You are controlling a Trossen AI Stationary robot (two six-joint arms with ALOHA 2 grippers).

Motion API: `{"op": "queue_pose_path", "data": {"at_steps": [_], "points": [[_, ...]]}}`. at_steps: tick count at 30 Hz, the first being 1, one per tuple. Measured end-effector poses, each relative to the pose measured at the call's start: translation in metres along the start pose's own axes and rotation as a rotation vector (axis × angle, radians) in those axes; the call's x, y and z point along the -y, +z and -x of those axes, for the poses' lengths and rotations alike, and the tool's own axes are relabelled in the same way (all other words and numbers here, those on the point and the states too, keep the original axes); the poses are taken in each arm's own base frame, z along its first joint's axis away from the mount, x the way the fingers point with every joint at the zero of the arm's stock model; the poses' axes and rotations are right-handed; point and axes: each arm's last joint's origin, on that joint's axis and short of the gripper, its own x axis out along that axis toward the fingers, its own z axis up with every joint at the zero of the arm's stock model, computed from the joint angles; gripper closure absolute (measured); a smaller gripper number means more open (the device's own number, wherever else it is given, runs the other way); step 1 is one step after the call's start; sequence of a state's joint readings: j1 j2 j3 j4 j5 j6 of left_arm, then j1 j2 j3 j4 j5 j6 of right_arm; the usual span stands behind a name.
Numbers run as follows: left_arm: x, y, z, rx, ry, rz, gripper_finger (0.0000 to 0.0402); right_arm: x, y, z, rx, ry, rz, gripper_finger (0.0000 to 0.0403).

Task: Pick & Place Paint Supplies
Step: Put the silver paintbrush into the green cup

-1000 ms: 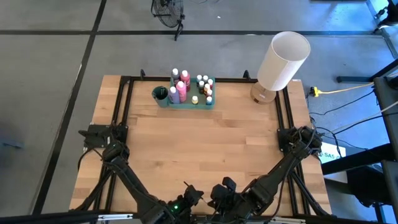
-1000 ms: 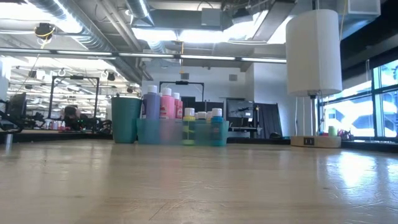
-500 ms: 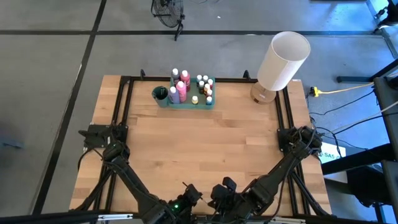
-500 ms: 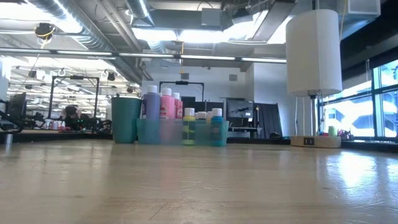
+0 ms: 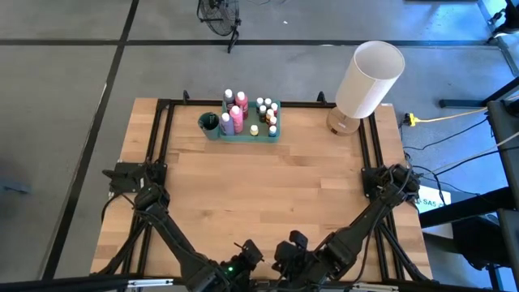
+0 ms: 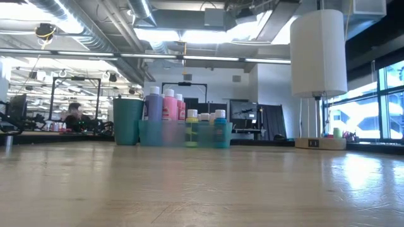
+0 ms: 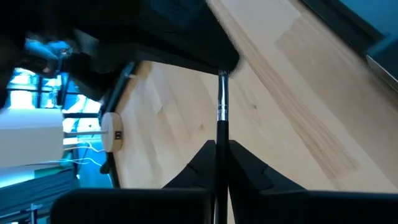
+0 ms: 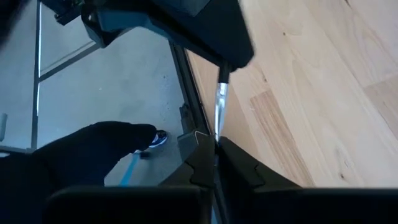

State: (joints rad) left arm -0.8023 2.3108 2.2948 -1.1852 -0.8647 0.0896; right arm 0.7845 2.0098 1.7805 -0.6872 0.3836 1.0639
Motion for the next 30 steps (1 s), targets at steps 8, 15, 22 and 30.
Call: {"op": "queue_pose_path", "data": {"at_steps": [8, 15, 22, 30], "points": [[-0.001, 0.000, 0.000, 0.001, 0.015, 0.009, 0.0389, -0.002, 0.001, 0.000, 0.002, 0.018, 0.034, 0.0318], [-0.006, -0.009, 0.001, -0.060, 0.025, 0.119, 0.0389, -0.007, 0.002, 0.017, 0.026, 0.063, 0.070, 0.0263], [-0.035, -0.031, 0.023, -0.135, 0.120, 0.289, 0.0389, -0.034, -0.023, 0.066, 0.193, 0.161, 0.150, 0.0257], [-0.107, -0.057, 0.065, -0.056, 0.319, 0.447, 0.0389, -0.055, -0.056, 0.093, 0.378, 0.189, 0.183, 0.0258]]}}
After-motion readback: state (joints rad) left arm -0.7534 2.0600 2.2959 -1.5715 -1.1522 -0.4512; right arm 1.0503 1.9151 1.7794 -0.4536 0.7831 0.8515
